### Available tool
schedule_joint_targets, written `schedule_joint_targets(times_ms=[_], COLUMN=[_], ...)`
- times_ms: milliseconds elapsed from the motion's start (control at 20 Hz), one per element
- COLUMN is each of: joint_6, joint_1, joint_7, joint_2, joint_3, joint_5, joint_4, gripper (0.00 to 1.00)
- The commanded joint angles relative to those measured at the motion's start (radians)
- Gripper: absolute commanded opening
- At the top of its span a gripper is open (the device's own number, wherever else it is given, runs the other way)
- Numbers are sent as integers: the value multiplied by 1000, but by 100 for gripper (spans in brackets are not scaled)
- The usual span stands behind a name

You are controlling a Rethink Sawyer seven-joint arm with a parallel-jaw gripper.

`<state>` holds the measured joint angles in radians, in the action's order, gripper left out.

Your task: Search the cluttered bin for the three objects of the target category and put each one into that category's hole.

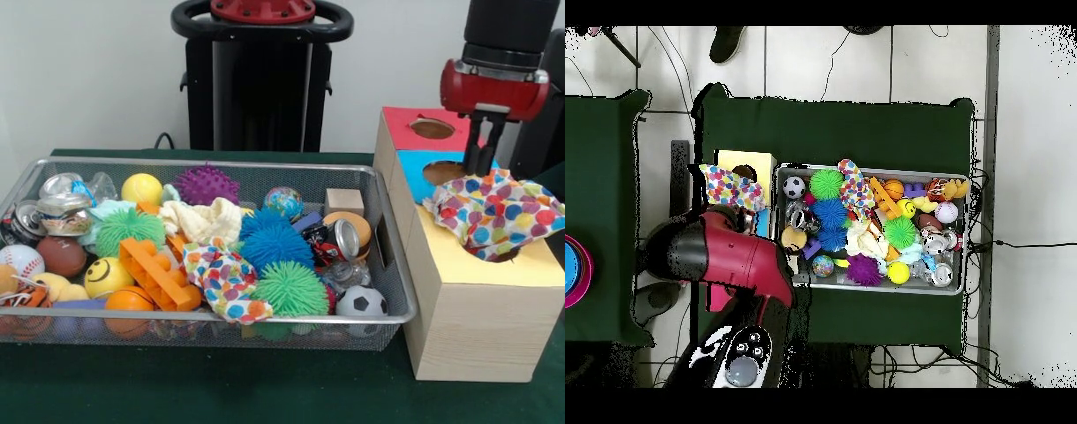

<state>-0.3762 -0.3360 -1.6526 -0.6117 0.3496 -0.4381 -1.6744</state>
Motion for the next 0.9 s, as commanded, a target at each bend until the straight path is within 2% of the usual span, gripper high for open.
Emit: schedule_joint_targets(times_ms=[50,350,900], joint_6=[-118,-107,-97], joint_1=[17,38,50], joint_7=[-262,-264,-263], joint_2=[55,64,75], joint_3=[8,-54,-118], joint_5=[-1,-28,-62], joint_4=[-15,-33,-35], gripper=[0,0,0])
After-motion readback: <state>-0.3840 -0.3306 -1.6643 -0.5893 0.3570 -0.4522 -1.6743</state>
